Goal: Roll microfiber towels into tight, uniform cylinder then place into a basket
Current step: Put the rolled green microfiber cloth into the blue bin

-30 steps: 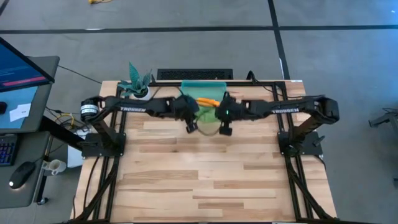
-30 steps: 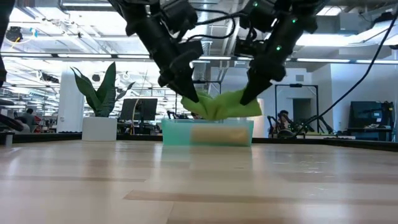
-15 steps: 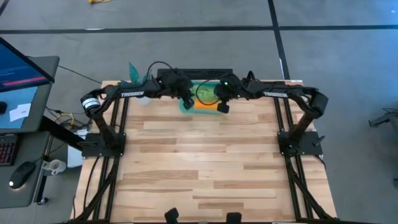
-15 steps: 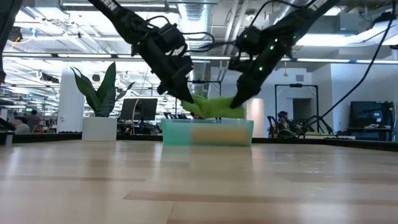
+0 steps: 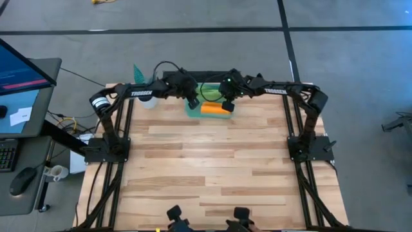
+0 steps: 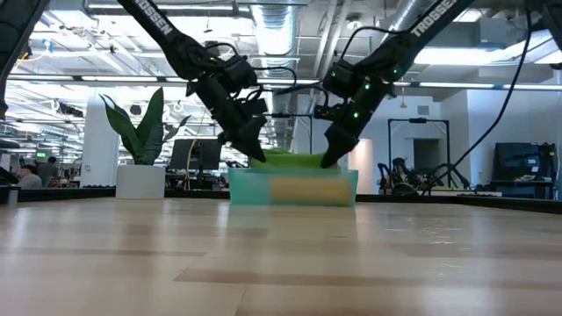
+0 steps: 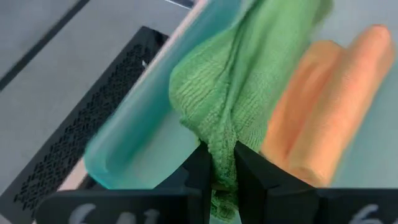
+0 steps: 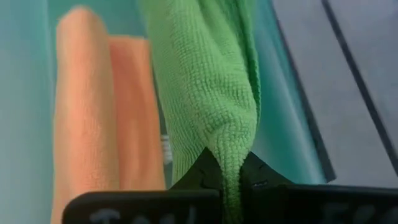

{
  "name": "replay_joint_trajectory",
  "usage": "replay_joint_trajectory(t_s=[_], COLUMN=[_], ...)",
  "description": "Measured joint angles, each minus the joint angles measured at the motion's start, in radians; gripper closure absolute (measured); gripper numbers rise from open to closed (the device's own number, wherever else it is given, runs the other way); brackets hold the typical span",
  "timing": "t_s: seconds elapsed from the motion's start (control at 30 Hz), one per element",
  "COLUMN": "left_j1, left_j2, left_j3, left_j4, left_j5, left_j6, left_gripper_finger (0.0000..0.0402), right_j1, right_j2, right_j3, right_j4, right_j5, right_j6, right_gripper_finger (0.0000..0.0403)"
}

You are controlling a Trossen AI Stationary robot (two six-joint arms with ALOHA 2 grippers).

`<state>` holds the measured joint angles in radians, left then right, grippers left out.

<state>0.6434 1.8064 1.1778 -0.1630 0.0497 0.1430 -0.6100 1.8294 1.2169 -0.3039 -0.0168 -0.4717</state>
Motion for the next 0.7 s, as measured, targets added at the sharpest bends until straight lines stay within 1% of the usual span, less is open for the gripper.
replay_joint_trajectory(t_s=[0.1, 0.23, 0.33, 0.47, 0.6, 0.7], left_j1=[0.001, 0.001, 0.003, 0.003, 0.003, 0.008], left_j2=[0.026, 0.061, 0.072, 0.076, 0.077, 0.077], left_j3=[-0.001, 0.0, 0.0, 0.001, 0.001, -0.002], left_j4=[0.004, 0.02, 0.027, 0.031, 0.027, 0.013], left_j5=[-0.004, -0.028, -0.057, -0.067, -0.076, -0.12], left_j6=[0.005, 0.033, 0.068, 0.062, 0.085, 0.097], left_gripper_finger=[0.0365, 0.0365, 0.0365, 0.0357, 0.0331, 0.0298], right_j1=[-0.002, -0.006, -0.006, -0.007, -0.007, -0.009], right_j2=[0.029, 0.036, 0.035, 0.035, 0.035, 0.035], right_j3=[0.007, 0.009, 0.008, 0.008, 0.008, 0.007], right_j4=[-0.006, 0.007, -0.001, -0.002, -0.01, -0.025], right_j5=[0.002, 0.003, 0.006, 0.007, 0.01, 0.024], right_j6=[0.0, 0.0, 0.0, 0.003, 0.009, 0.011], right_gripper_finger=[0.0382, 0.0384, 0.0384, 0.0382, 0.0384, 0.0384])
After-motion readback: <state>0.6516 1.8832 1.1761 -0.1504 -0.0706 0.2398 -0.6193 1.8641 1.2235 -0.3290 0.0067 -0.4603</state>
